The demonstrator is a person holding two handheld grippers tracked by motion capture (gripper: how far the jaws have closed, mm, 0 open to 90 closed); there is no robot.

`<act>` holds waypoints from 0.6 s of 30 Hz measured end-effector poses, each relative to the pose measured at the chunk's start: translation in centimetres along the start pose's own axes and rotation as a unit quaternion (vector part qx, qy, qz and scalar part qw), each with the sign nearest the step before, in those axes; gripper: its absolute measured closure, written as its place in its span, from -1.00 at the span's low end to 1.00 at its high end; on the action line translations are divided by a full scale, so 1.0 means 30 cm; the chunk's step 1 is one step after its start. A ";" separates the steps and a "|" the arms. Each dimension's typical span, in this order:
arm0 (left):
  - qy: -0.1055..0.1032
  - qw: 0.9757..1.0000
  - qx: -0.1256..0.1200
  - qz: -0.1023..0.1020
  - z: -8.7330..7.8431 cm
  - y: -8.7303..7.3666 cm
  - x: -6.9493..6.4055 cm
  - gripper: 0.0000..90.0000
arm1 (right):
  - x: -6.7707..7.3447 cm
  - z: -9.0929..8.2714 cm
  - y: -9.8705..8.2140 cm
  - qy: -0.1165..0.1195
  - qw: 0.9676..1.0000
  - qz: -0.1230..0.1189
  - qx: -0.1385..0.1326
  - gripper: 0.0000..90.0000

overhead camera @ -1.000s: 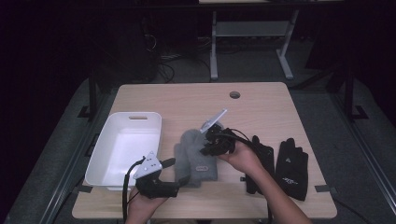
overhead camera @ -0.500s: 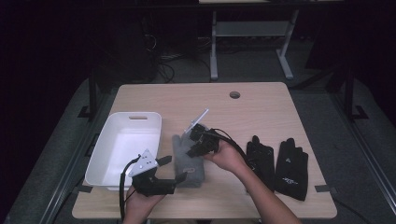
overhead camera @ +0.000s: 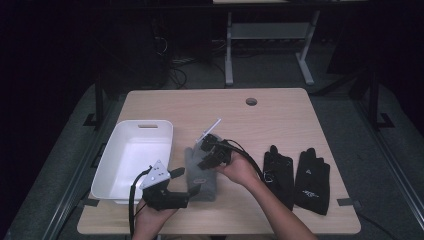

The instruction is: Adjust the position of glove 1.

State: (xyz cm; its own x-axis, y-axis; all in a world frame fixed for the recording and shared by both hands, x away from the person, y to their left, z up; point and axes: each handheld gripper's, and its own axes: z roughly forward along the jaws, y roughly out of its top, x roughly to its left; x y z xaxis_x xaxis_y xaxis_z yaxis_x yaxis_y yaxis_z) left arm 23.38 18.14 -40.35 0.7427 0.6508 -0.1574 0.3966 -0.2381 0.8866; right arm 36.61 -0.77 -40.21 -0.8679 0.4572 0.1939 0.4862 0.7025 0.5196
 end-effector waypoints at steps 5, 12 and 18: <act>-0.001 1.000 0.006 0.002 0.006 -0.003 -0.006 -0.50 | -0.010 -0.001 -0.001 -0.003 1.000 0.007 -0.007 0.26; 0.005 1.000 0.021 -0.002 0.018 -0.007 -0.009 -0.30 | -0.045 -0.067 -0.022 -0.021 0.999 0.029 -0.038 -0.14; 0.003 0.999 0.039 -0.001 0.038 -0.012 -0.017 -0.02 | -0.092 -0.093 -0.045 -0.031 0.996 0.059 -0.051 -0.24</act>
State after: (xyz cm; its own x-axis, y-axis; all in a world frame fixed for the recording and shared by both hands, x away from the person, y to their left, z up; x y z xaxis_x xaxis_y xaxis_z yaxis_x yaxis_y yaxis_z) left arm 23.48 17.08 -41.09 0.7382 0.6561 -0.1569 0.4402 -0.2922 0.8490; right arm 38.08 -4.50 -39.11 -0.7958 0.5685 0.2085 0.5688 0.5839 0.5792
